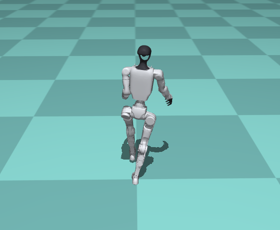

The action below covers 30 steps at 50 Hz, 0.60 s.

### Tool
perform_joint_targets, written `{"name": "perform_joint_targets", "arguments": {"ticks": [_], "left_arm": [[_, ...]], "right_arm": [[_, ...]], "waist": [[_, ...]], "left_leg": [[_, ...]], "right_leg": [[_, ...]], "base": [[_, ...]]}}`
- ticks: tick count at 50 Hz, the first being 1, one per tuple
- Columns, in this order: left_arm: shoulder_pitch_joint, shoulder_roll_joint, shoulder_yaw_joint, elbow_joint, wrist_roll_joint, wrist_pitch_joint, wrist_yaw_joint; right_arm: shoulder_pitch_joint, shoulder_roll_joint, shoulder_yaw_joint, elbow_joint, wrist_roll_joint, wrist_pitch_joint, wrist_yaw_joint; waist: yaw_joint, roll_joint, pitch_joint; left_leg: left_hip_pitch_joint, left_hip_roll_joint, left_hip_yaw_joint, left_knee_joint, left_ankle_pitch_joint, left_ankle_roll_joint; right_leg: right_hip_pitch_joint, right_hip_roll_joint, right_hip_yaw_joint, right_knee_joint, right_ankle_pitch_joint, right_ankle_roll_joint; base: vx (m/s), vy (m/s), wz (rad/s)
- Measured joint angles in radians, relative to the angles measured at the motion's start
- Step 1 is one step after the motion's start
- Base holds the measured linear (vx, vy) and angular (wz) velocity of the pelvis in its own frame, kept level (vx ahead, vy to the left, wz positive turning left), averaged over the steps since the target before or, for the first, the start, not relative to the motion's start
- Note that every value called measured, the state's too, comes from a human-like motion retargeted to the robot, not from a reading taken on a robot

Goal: Walk run

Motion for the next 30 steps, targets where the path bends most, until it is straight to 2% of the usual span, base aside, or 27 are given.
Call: {"name": "perform_joint_targets", "arguments": {"ticks": [3,5,6,8,10,11,12,13,15,17,21,23,26,28,30], "left_arm": [[-0.016,-0.013,0.000,-0.002,0.013,0.006,0.005],[-0.023,-0.021,0.000,-0.002,0.019,0.007,0.007],[-0.024,-0.026,-0.001,0.000,0.022,0.007,0.006],[-0.022,-0.033,0.000,0.000,0.032,0.006,0.006],[-0.006,-0.036,0.003,0.001,0.038,0.002,0.009],[0.000,-0.030,0.010,0.003,0.031,0.000,0.010],[0.000,-0.021,0.018,0.005,0.022,-0.003,0.008],[-0.012,-0.007,0.029,0.009,0.011,-0.006,0.000],[-0.030,0.013,0.029,0.013,0.003,-0.004,-0.012],[-0.045,0.020,0.010,0.014,0.006,-0.002,-0.007],[-0.081,0.013,-0.025,0.007,0.001,-0.007,-0.005],[-0.097,0.014,-0.048,-0.005,-0.007,-0.010,-0.014],[-0.117,0.029,-0.071,-0.032,-0.011,-0.016,-0.024],[-0.125,0.045,-0.081,-0.054,-0.009,-0.020,-0.024],[-0.125,0.060,-0.079,-0.073,-0.008,-0.024,-0.019]], "right_arm": [[-0.045,-0.038,0.019,-0.069,0.076,-0.044,-0.014],[-0.038,-0.046,0.014,-0.103,0.113,-0.080,-0.042],[-0.023,-0.045,0.007,-0.108,0.124,-0.099,-0.060],[0.015,-0.039,-0.004,-0.095,0.131,-0.124,-0.090],[0.064,-0.024,-0.020,-0.048,0.090,-0.116,-0.097],[0.092,-0.005,-0.023,-0.015,0.043,-0.087,-0.089],[0.117,0.014,-0.025,0.022,-0.004,-0.055,-0.081],[0.135,0.034,-0.023,0.068,-0.048,-0.014,-0.076],[0.184,0.054,-0.029,0.182,-0.116,0.042,-0.074],[0.254,0.056,-0.038,0.318,-0.159,0.075,-0.086],[0.443,0.080,-0.021,0.488,-0.188,0.186,-0.072],[0.565,0.113,-0.024,0.503,-0.191,0.241,-0.074],[0.742,0.179,-0.031,0.503,-0.189,0.305,-0.079],[0.836,0.223,-0.017,0.503,-0.168,0.339,-0.062],[0.909,0.260,-0.006,0.503,-0.163,0.368,-0.028]], "waist": [[-0.007,-0.005,-0.026],[0.001,-0.007,-0.036],[0.025,-0.022,-0.044],[0.079,-0.052,-0.063],[0.149,-0.083,-0.082],[0.132,-0.082,-0.087],[0.114,-0.084,-0.085],[0.095,-0.090,-0.070],[0.070,-0.052,-0.068],[0.041,0.031,-0.069],[-0.006,0.091,-0.048],[-0.047,0.115,-0.042],[-0.102,0.116,-0.024],[-0.131,0.105,-0.003],[-0.149,0.099,0.013]], "left_leg": [[-0.009,-0.067,0.037,-0.244,-0.108,-0.024],[0.012,-0.069,0.116,-0.279,-0.147,-0.097],[0.014,-0.065,0.118,-0.235,-0.130,-0.042],[0.023,-0.036,0.197,-0.160,-0.081,0.026],[0.007,-0.049,0.095,-0.097,-0.015,0.055],[-0.008,-0.047,0.027,-0.032,-0.040,0.056],[-0.023,-0.048,-0.040,0.040,-0.078,0.046],[-0.034,-0.054,-0.108,0.123,-0.143,0.012],[0.051,0.031,-0.008,0.163,-0.204,0.002],[0.159,0.050,-0.034,0.084,-0.208,0.013],[0.314,0.017,-0.098,-0.028,-0.202,-0.013],[0.389,0.007,-0.114,-0.083,-0.202,-0.022],[0.489,-0.040,-0.166,-0.131,-0.221,-0.024],[0.559,-0.063,-0.196,-0.146,-0.245,-0.031],[0.624,-0.065,-0.220,-0.155,-0.263,-0.053]], "right_leg": [[0.057,0.006,-0.055,0.009,-0.013,0.008],[0.096,0.028,-0.076,0.034,0.026,0.040],[0.105,0.019,-0.078,0.056,0.079,0.078],[0.121,0.000,-0.082,0.107,0.234,0.182],[0.125,-0.044,-0.106,0.189,0.441,0.341],[0.108,-0.037,-0.111,0.265,0.529,0.418],[0.078,-0.024,-0.126,0.372,0.587,0.469],[0.019,0.001,-0.159,0.540,0.588,0.471],[-0.052,0.076,-0.130,0.692,0.589,0.471],[-0.134,0.165,-0.051,0.705,0.487,0.454],[-0.299,0.034,-0.107,0.691,0.257,0.331],[-0.366,-0.042,-0.142,0.589,0.183,0.307],[-0.434,-0.148,-0.152,0.366,0.162,0.311],[-0.471,-0.201,-0.121,0.217,0.152,0.281],[-0.505,-0.211,-0.031,0.072,0.130,0.239]], "base": [[1.27,-0.21,0.28],[1.13,-0.25,0.22],[1.18,-0.28,-0.47],[1.55,-0.27,-0.99],[1.45,-0.17,-1.30],[1.07,-0.21,-0.49],[1.16,-0.51,0.26],[1.33,-0.60,0.37],[1.19,-0.24,0.61],[1.22,0.28,0.87],[1.05,0.05,0.97],[1.03,-0.12,1.59],[0.92,-0.22,1.41],[1.07,-0.43,1.14],[0.89,-0.39,0.67]]}}
